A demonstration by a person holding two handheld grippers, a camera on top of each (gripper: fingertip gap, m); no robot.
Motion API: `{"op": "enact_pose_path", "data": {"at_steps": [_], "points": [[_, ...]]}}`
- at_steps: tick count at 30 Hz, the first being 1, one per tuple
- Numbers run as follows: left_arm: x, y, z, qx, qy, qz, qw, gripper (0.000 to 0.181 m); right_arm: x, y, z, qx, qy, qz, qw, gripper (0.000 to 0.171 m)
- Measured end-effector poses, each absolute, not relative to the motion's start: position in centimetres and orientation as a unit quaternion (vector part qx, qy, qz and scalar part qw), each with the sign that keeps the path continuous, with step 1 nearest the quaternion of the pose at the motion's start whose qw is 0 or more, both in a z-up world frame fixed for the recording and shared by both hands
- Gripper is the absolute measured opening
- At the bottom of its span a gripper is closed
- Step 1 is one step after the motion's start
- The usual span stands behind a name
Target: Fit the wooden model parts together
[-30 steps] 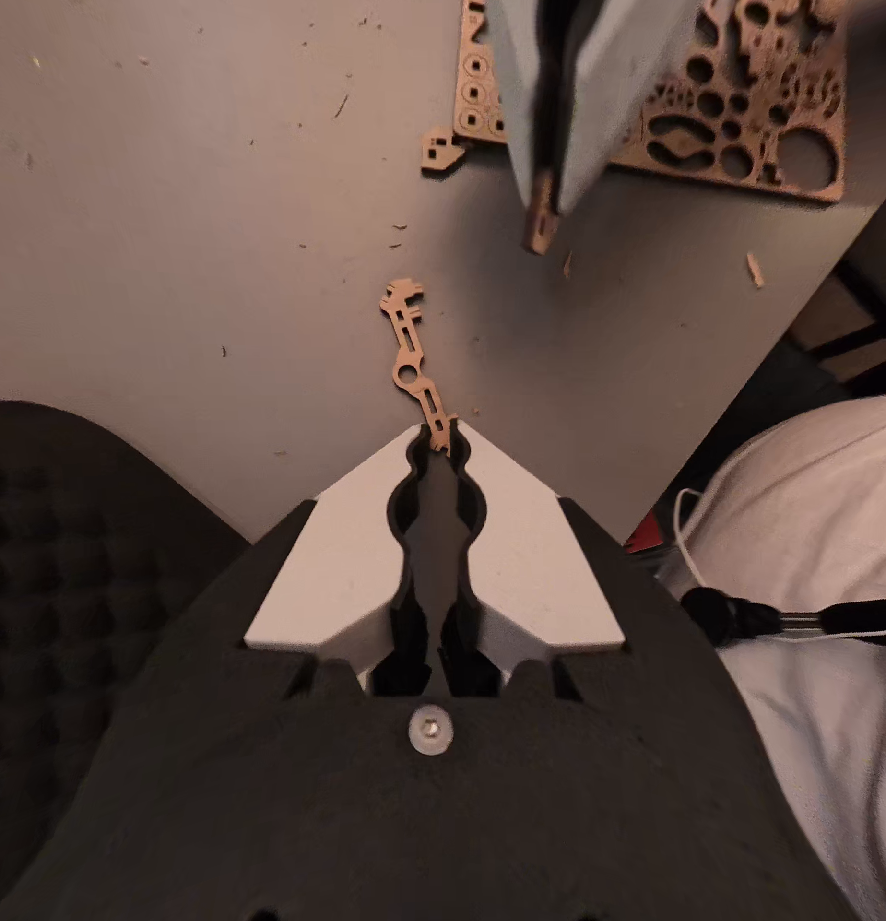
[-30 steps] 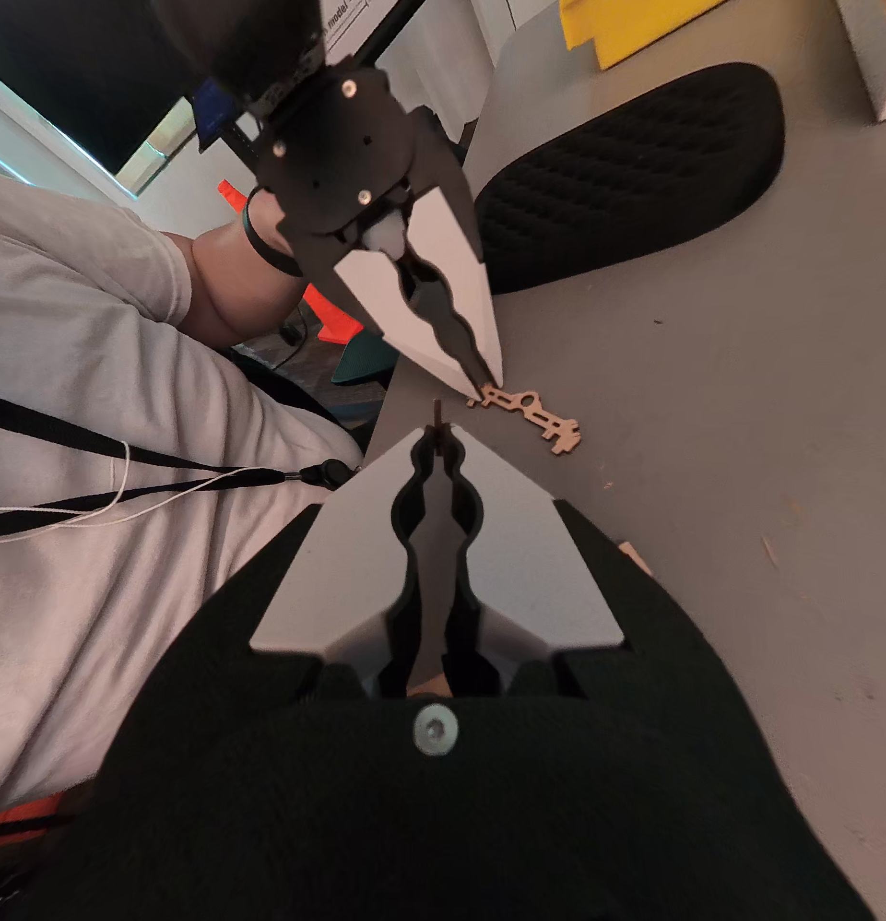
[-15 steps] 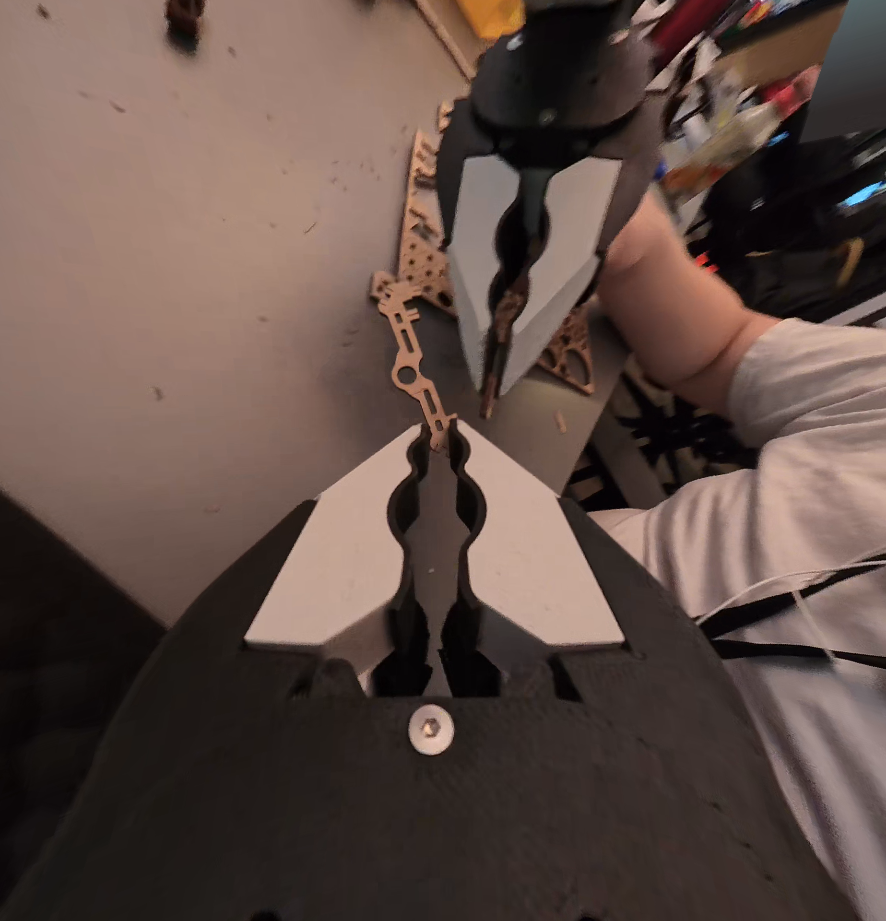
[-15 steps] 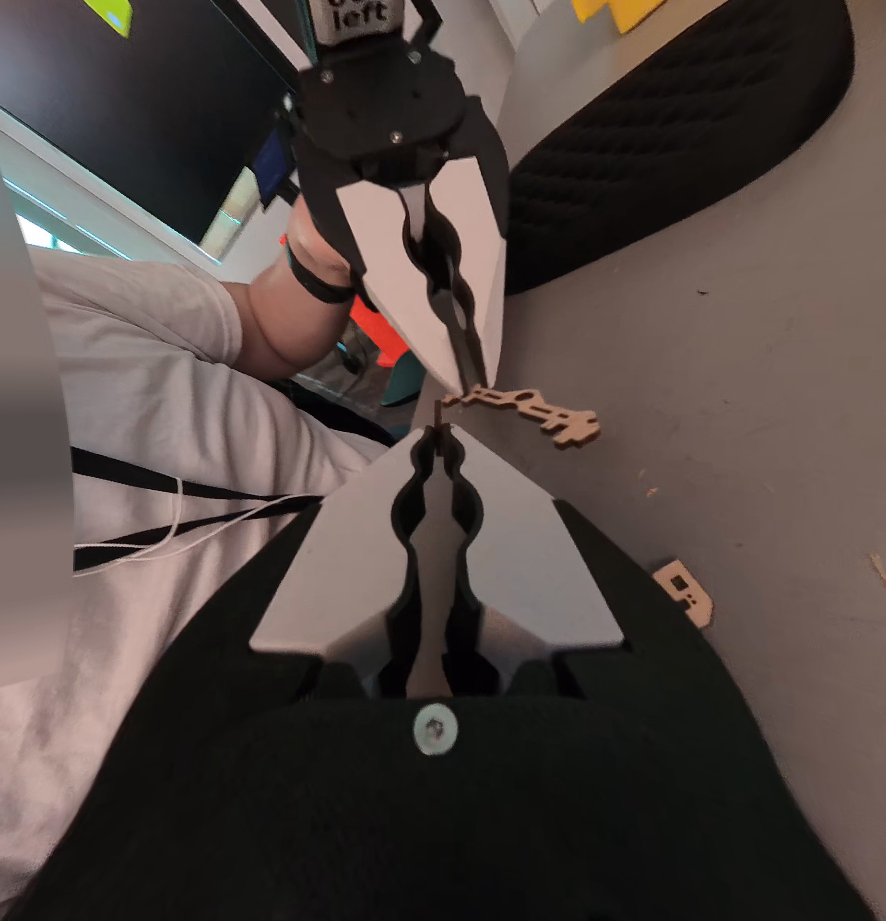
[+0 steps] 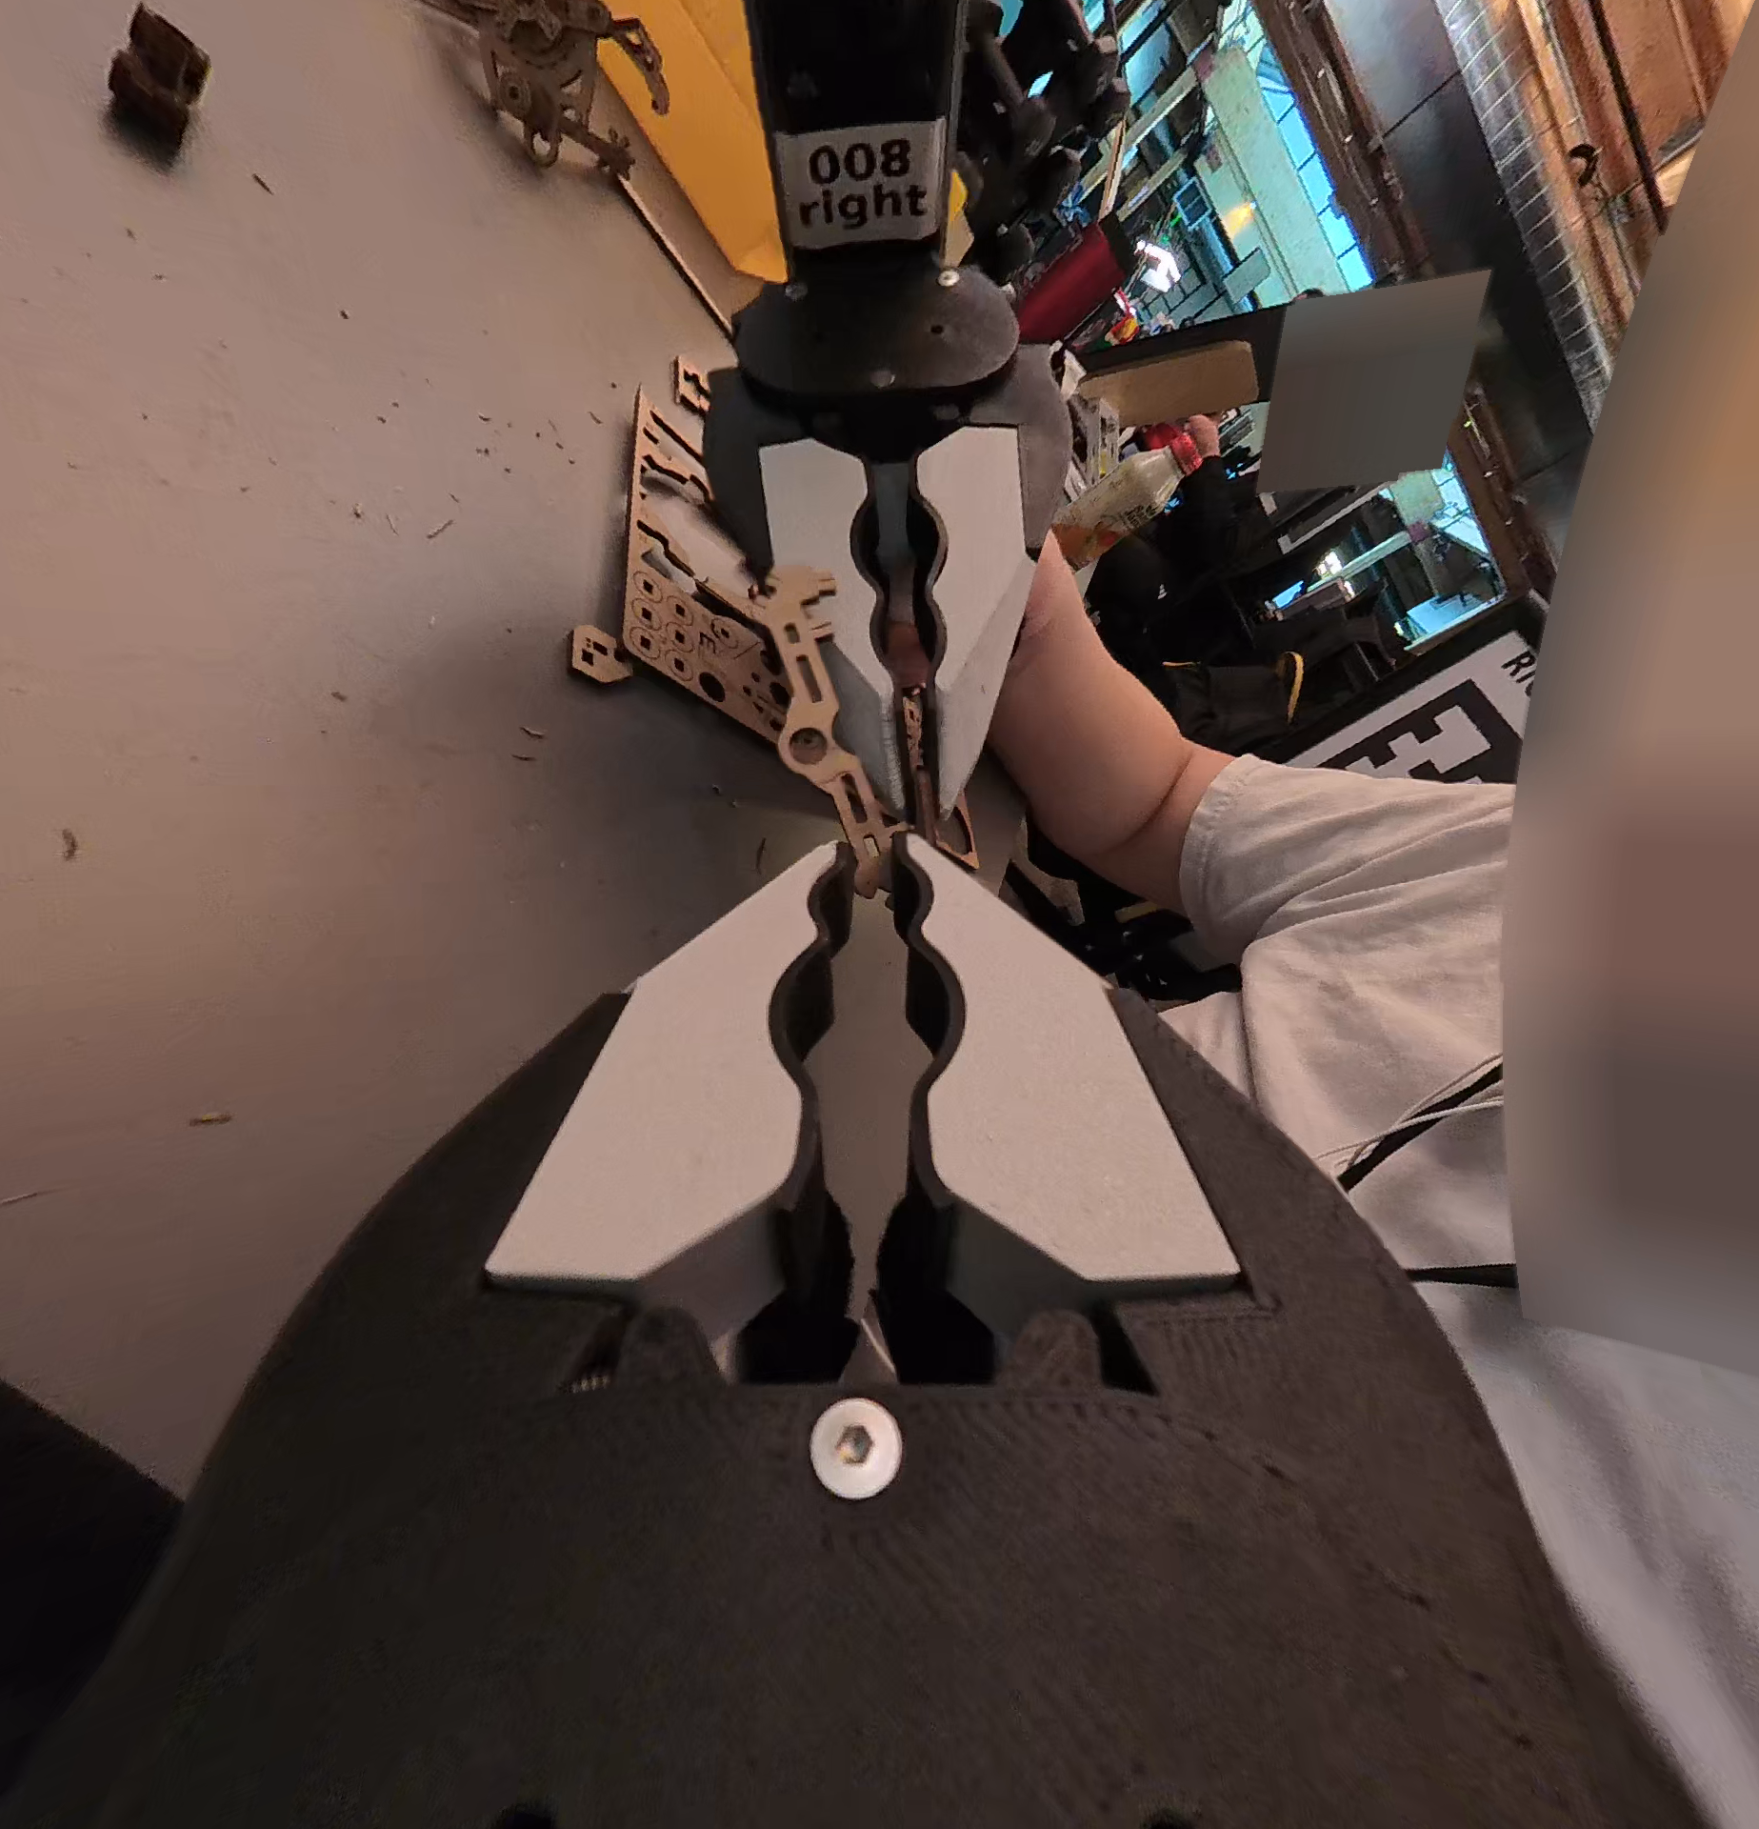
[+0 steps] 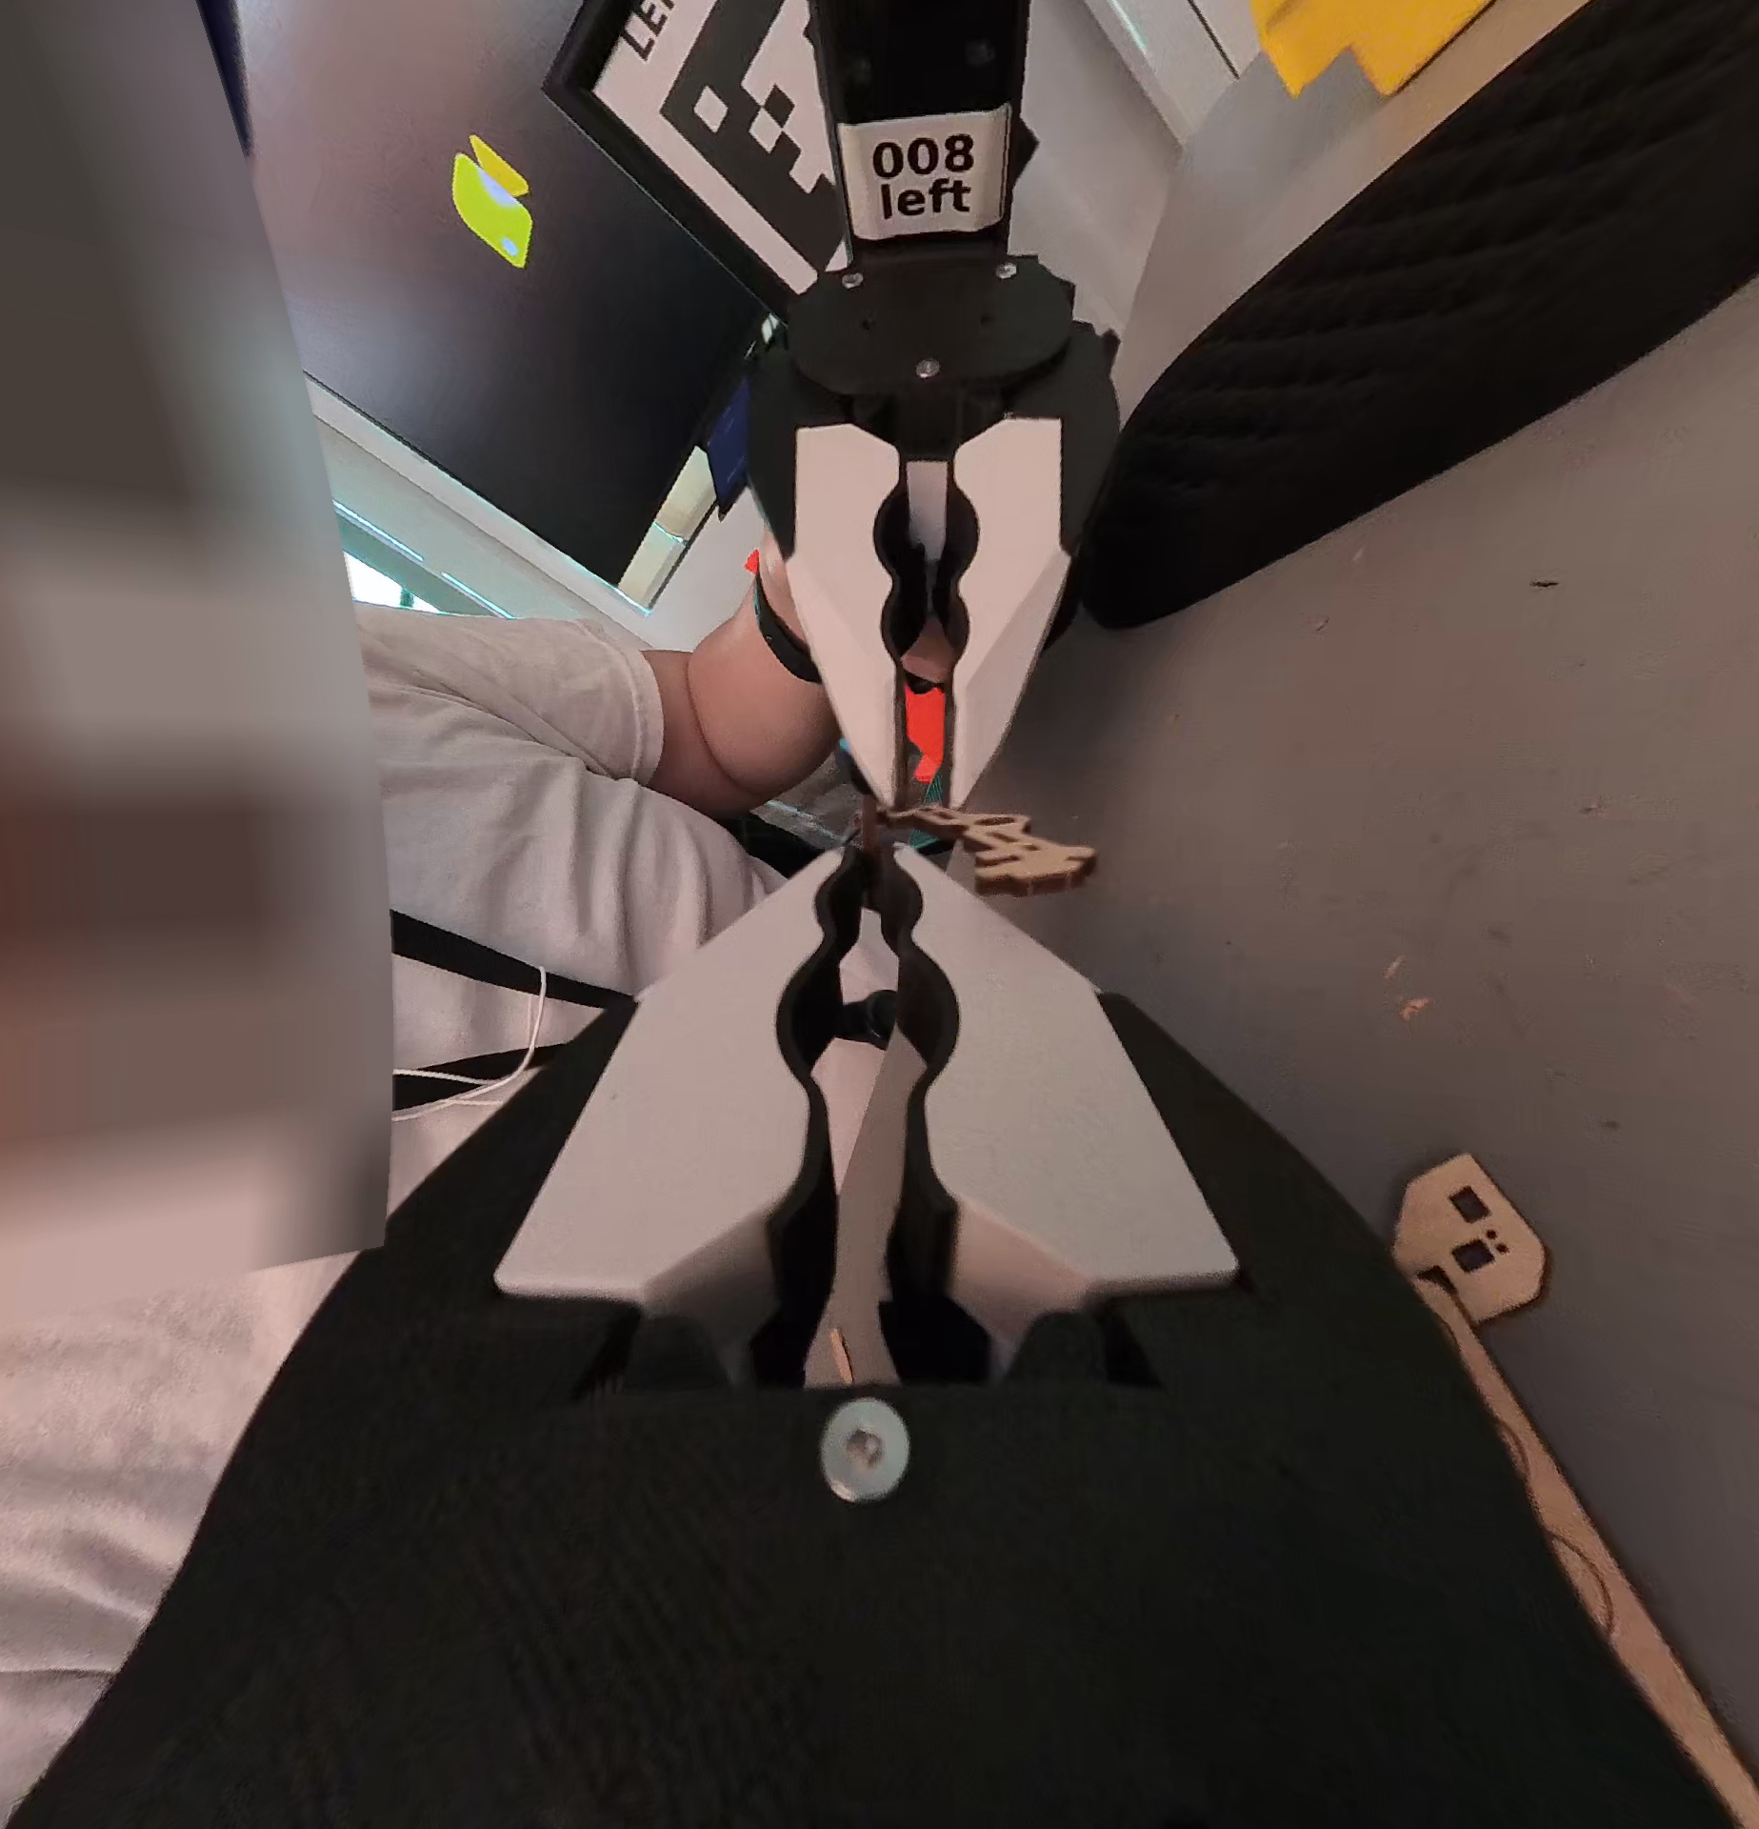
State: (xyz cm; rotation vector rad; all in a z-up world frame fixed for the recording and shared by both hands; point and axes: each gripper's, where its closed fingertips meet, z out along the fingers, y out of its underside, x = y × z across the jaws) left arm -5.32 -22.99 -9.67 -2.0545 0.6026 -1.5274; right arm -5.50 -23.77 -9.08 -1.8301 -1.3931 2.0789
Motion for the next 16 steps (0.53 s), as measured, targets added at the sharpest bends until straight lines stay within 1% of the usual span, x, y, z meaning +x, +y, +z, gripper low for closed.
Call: {"op": "enact_pose_path", "data": {"at_steps": [16], "points": [[-4.91,-23.7,-8.8,-0.723,0.228,-0.603,0.249,0.005,-5.2,-24.51,-8.52,-0.57,-0.406,0.712,-0.055,0.001]]}}
